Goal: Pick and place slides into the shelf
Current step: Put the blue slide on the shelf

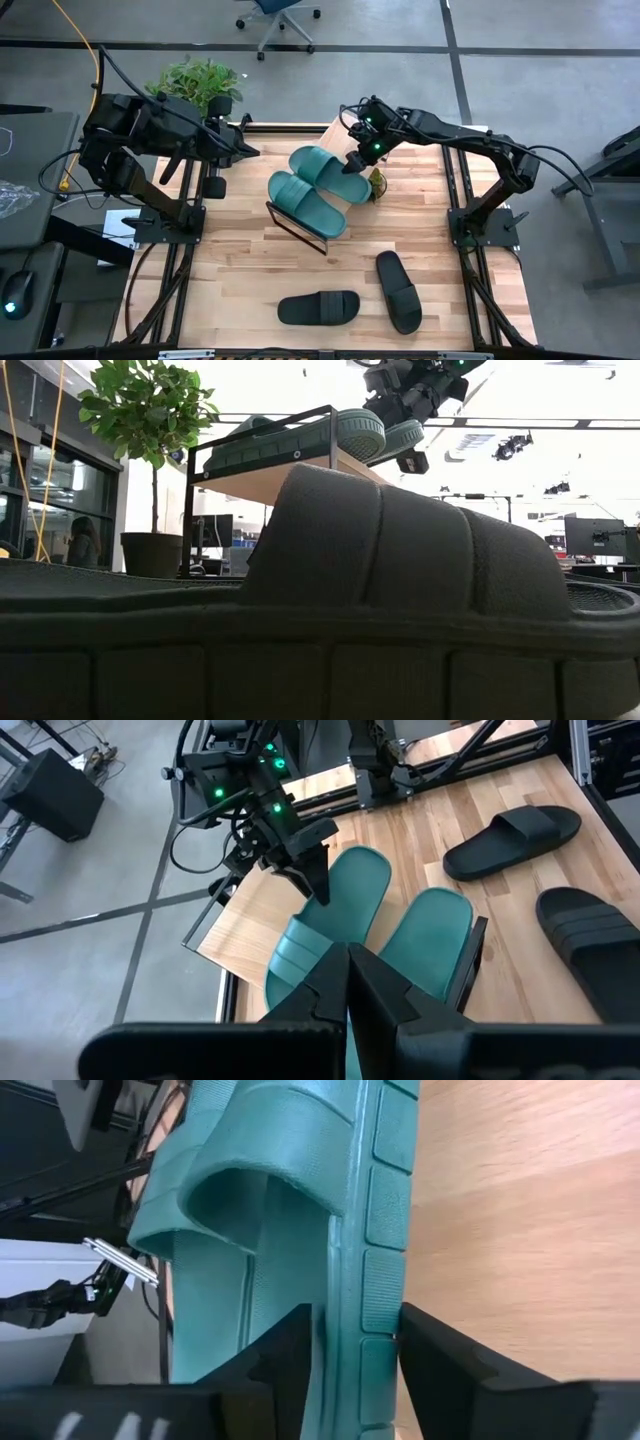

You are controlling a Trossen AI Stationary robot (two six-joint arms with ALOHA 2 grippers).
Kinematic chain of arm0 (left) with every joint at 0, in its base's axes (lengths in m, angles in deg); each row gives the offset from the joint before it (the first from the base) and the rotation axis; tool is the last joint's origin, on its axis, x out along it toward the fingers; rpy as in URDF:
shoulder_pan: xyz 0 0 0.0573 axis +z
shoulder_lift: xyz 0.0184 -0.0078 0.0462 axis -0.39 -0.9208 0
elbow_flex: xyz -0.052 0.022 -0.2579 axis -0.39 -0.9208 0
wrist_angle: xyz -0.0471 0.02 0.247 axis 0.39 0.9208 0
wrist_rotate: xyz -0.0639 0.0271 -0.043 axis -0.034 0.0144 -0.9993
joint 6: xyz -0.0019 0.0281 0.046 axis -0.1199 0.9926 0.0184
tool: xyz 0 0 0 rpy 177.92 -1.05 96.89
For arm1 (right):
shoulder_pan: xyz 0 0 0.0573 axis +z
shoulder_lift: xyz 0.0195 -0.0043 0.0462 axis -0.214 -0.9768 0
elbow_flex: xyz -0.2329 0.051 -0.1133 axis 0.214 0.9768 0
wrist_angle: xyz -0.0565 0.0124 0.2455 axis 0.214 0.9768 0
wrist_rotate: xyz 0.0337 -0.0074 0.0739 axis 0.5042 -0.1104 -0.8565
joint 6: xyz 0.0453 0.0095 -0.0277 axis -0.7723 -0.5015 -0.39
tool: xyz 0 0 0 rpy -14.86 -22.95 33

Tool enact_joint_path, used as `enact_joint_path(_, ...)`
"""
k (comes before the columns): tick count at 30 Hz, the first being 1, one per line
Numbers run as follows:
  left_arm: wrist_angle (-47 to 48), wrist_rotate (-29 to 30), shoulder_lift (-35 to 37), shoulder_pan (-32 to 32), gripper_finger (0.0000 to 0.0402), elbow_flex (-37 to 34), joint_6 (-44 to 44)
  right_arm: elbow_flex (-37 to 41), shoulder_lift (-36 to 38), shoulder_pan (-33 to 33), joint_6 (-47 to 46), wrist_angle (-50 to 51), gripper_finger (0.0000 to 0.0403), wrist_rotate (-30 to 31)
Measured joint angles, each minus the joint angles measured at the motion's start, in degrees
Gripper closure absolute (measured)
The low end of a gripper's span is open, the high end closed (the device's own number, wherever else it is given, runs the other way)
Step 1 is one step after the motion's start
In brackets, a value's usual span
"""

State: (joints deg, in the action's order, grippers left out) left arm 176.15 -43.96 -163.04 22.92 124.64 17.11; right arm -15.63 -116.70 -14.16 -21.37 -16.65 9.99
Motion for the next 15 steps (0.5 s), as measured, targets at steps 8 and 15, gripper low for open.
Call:
enact_joint_path(8, 1.03, 0.00, 0.00, 0.00, 0.0401, 0.00, 0.00, -0.03, 0.00, 0.68, 1.37, 2.92, 0.0245, 3.36)
enact_joint_path(15, 1.03, 0.00, 0.00, 0.00, 0.0401, 0.00, 0.00, -0.04, 0.00, 2.04, 3.05, 3.84, 0.0244, 7.90)
